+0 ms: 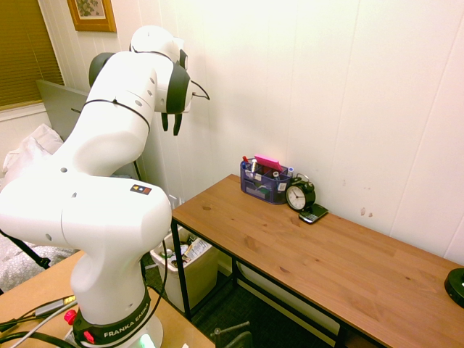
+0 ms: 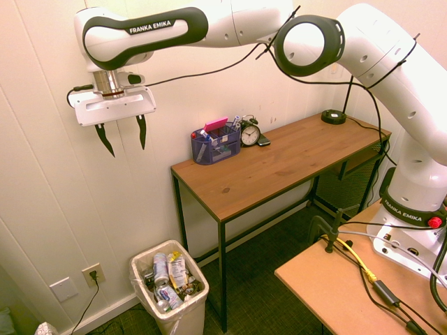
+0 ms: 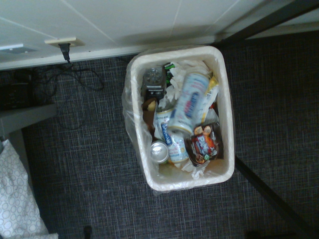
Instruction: Throw the can in the trash bin
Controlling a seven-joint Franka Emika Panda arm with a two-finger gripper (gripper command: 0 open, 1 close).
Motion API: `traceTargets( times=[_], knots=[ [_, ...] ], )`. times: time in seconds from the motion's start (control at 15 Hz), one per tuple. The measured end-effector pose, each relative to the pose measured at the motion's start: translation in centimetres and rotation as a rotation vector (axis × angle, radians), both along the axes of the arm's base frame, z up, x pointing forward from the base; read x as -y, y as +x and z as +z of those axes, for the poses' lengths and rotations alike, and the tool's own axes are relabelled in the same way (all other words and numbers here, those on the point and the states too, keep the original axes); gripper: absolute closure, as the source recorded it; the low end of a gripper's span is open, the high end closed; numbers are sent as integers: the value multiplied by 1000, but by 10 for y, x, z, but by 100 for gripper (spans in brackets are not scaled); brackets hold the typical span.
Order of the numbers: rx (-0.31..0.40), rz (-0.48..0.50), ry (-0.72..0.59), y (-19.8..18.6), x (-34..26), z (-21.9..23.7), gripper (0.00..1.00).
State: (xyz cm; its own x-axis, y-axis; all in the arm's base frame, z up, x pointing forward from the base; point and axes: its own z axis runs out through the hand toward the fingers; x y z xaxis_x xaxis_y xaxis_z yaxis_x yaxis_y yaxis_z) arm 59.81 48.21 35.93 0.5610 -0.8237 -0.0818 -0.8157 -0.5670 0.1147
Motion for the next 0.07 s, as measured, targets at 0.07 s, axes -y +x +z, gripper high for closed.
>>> traceTargets(
  times=[0.07],
  knots=[
    [10, -10, 8, 8, 8, 4, 0]
  ],
)
